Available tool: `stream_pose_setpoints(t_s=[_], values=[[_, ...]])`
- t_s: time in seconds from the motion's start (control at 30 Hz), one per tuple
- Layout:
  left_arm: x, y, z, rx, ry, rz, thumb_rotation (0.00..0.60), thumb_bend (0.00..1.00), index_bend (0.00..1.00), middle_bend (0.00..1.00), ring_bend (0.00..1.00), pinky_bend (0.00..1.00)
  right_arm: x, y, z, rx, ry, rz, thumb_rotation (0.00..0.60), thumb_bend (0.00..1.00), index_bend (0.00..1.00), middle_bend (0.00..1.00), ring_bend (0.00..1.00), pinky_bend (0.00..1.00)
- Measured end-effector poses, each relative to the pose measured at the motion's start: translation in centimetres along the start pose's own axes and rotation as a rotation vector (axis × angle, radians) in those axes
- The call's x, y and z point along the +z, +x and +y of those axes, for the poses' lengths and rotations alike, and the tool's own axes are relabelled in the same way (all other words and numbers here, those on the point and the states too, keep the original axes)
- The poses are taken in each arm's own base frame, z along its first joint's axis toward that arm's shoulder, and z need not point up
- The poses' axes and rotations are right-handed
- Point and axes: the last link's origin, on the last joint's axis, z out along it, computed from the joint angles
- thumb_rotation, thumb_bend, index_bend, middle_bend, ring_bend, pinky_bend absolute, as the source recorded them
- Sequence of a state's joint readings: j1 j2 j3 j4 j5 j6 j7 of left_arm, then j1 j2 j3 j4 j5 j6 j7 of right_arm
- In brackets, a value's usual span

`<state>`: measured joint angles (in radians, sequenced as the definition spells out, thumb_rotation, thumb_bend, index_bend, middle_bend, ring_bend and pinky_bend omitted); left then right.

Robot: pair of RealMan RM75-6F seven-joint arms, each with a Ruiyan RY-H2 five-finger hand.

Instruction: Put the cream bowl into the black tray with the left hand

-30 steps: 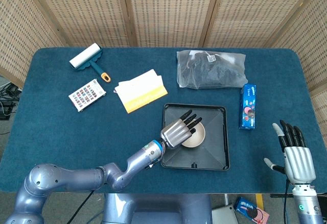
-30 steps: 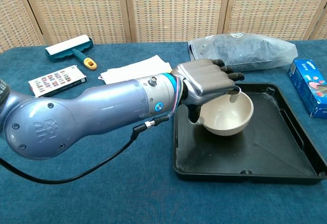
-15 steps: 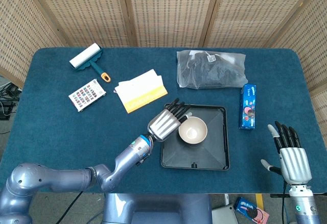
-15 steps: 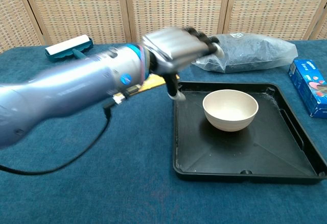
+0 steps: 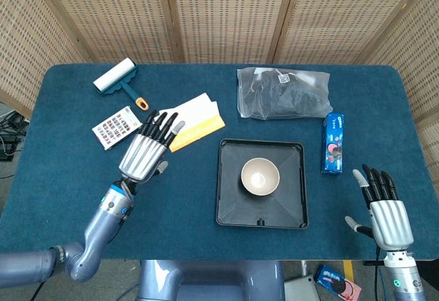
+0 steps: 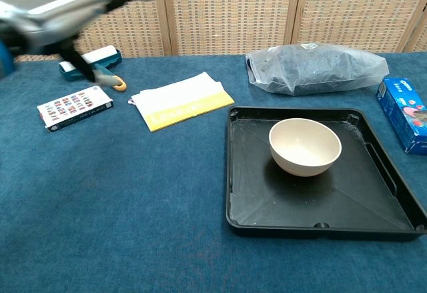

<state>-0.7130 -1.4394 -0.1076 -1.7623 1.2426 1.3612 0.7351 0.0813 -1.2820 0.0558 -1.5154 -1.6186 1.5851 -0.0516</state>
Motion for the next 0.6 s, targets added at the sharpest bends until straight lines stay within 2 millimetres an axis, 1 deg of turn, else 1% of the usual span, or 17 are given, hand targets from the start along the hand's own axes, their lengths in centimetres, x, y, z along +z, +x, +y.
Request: stream_pose_setpoints(t_s=[0.1,0.13,0.2,0.23,0.3,0.43,0.53,0.6], values=[[-3.1,-0.2,-2.1,0.009,0.07,-0.013,0.6,0.17,0.0,0.0,0.0,0.0,-0.1,0.3,-0.2,0.004,0.009,0.011,0.6,0.16,0.0,0.0,0.0,0.0],[-4.5,-0.3,-2.9,0.014,0.101,-0.02,0.6,0.17,0.0,0.0,0.0,0.0,-0.1,0.4,-0.3,0.005,0.012,0.014,0.6,0.16,0.0,0.0,0.0,0.0],[-6.6,-0.4,-3.9,0.016,0.145,-0.032,0.6,0.13,0.0,0.0,0.0,0.0,-0.2,0.6,-0.5,0.007,0.018,0.02,0.6,0.16,0.0,0.0,0.0,0.0],[-8.0,-0.4,-4.5,0.015,0.174,-0.041,0.6,0.1,0.0,0.0,0.0,0.0,-0.3,0.7,-0.6,0.007,0.02,0.021,0.6,0.16,0.0,0.0,0.0,0.0],[-9.9,-0.5,-5.1,0.01,0.211,-0.06,0.6,0.07,0.0,0.0,0.0,0.0,-0.4,0.8,-0.7,0.006,0.024,0.022,0.6,0.16,0.0,0.0,0.0,0.0],[-13.9,-0.7,-6.2,0.004,0.279,-0.102,0.6,0.07,0.0,0.0,0.0,0.0,-0.5,0.9,-0.9,0.007,0.028,0.021,0.6,0.16,0.0,0.0,0.0,0.0],[-16.0,-0.9,-6.7,-0.019,0.311,-0.105,0.6,0.07,0.0,0.0,0.0,0.0,-0.5,1.0,-1.1,0.008,0.035,0.022,0.6,0.16,0.0,0.0,0.0,0.0],[-17.0,-1.0,-7.1,-0.021,0.319,-0.101,0.6,0.07,0.0,0.0,0.0,0.0,-0.6,1.0,-1.2,0.007,0.041,0.019,0.6,0.16,0.0,0.0,0.0,0.0]])
